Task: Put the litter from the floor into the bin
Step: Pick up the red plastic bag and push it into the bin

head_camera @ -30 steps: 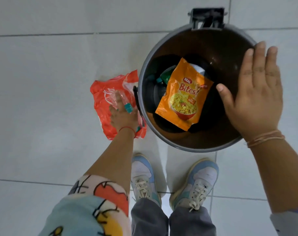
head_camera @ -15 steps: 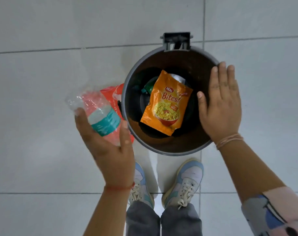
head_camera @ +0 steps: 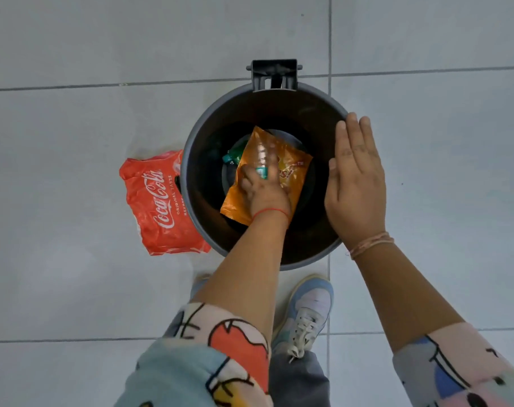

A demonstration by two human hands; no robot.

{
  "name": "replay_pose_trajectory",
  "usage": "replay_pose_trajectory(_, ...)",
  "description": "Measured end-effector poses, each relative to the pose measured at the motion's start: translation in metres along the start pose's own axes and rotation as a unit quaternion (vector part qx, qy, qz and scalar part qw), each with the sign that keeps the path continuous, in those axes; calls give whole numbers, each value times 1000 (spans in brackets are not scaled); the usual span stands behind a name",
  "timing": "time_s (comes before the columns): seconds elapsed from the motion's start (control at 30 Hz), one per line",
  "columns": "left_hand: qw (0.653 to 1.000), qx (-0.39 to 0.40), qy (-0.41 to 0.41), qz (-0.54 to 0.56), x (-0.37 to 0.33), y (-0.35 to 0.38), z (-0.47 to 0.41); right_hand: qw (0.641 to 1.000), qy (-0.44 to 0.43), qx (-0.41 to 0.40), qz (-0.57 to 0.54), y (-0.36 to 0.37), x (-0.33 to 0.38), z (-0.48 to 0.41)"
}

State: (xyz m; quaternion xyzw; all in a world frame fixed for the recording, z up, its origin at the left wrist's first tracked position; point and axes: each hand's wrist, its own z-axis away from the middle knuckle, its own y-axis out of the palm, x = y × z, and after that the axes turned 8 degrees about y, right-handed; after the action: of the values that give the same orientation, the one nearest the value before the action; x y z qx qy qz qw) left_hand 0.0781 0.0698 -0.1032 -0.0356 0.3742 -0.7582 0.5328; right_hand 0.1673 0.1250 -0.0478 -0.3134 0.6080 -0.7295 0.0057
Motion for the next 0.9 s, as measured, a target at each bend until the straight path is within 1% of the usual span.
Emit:
replay_pose_trajectory(0.07,999,20,15,-48,-2,6,-5,1000,-4,-6,-3,0,0,0)
replay_pose_trajectory(0.13,999,18,4,-33,-6,-3,0,1000,-11,-2,-3,0,1,0)
replay_pose_trajectory(0.17,1000,1,5,-8,-9,-12,7,1000,-14,0,1,-1,0,0)
replay_pose_trajectory(0.2,999,-39,26,24,-10,-22,18,1000,-15,3,6,-1,0,0)
replay_pose_trajectory(0.23,989,-111,70,63,-8,-35,33,1000,-14,7,10,-2,0,-1)
replay_pose_trajectory(0.27,965,-204,127,106,-5,-49,50,1000,-12,11,15,-3,-1,-1)
replay_pose_trajectory(0.33,881,-393,212,158,12,-73,79,1000,-9,13,20,-3,0,0)
replay_pose_trajectory(0.37,842,-466,218,159,28,-80,86,1000,-10,13,20,-3,0,1)
replay_pose_trajectory(0.4,820,-516,194,154,47,-84,88,1000,-11,12,20,-3,0,1)
replay_pose_trajectory(0.43,810,-547,148,150,67,-85,85,1000,-12,11,22,-2,1,1)
replay_pose_trajectory(0.47,811,-560,90,142,87,-84,79,1000,-13,11,24,-1,1,2)
replay_pose_trajectory(0.5,824,-551,34,129,105,-78,70,1000,-12,10,26,0,0,2)
replay_pose_trajectory(0.53,846,-521,-11,110,119,-69,60,999,-12,5,29,-1,-1,2)
replay_pose_trajectory(0.6,900,-423,-73,79,148,-46,40,999,-25,-8,28,2,-5,3)
replay_pose_trajectory(0.63,921,-370,-99,74,160,-35,29,999,-30,-15,29,4,-8,3)
replay_pose_trajectory(0.67,934,-323,-131,74,173,-26,18,999,-30,-18,35,7,-11,3)
replay_pose_trajectory(0.73,941,-252,-210,78,195,-15,-4,998,-24,-14,58,15,-21,2)
replay_pose_trajectory(0.8,936,-213,-270,81,213,-14,-19,998,-21,-13,65,20,-31,1)
replay_pose_trajectory(0.83,934,-202,-283,82,220,-14,-24,998,-17,-9,61,23,-35,1)
replay_pose_trajectory(0.9,937,-192,-282,74,233,-13,-28,999,-12,-3,48,28,-41,-1)
